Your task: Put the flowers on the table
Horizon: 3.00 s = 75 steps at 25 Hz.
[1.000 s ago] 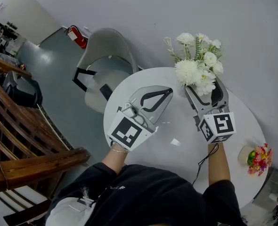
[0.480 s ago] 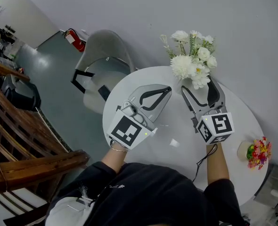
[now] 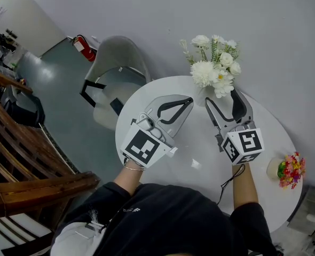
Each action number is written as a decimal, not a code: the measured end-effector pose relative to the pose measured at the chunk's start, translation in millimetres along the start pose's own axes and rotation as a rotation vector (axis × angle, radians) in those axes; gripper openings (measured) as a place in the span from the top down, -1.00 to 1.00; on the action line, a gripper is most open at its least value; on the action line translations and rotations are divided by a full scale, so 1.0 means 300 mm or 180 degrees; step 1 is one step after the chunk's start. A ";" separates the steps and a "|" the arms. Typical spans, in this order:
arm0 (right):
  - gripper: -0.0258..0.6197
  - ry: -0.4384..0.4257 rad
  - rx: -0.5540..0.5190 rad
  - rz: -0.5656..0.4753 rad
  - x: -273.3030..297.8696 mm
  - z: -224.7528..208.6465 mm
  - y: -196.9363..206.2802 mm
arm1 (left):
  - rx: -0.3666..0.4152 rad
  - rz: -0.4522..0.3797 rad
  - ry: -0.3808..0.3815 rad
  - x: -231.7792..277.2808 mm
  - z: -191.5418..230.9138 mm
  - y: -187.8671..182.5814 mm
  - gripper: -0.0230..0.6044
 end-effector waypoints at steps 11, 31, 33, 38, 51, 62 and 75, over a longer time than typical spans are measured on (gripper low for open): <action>-0.09 0.0029 0.0062 -0.0031 -0.055 0.012 -0.022 | 0.0022 -0.0028 0.0009 -0.012 -0.034 -0.023 0.93; 0.30 -0.0010 0.0103 -0.0139 -0.136 0.045 -0.060 | 0.0088 -0.0075 0.0053 -0.039 -0.088 -0.057 0.93; 0.35 -0.0003 0.0107 -0.0151 -0.143 0.046 -0.063 | 0.0094 -0.0079 0.0057 -0.040 -0.094 -0.060 0.93; 0.44 0.0007 0.0122 -0.0156 -0.162 0.055 -0.068 | 0.0113 -0.0051 0.0078 -0.049 -0.108 -0.065 0.93; 0.58 -0.0050 0.0037 -0.0185 -0.214 0.100 -0.097 | 0.0153 -0.0083 0.0084 -0.086 -0.142 -0.086 0.93; 0.81 -0.0058 0.0005 -0.0192 -0.248 0.125 -0.102 | 0.0149 -0.0090 0.0107 -0.102 -0.162 -0.085 0.93; 0.86 -0.0086 -0.0011 -0.0128 -0.282 0.143 -0.092 | 0.0119 -0.0054 0.0091 -0.130 -0.186 -0.078 0.93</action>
Point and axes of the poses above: the fingertips, and each gripper's own axes: x forward along the fingers, z to its left, y out of its underside, the point moved 9 cm from there along -x, backward along the fingers, and after that the axes turned 11 degrees about y, right-handed, at the moved point
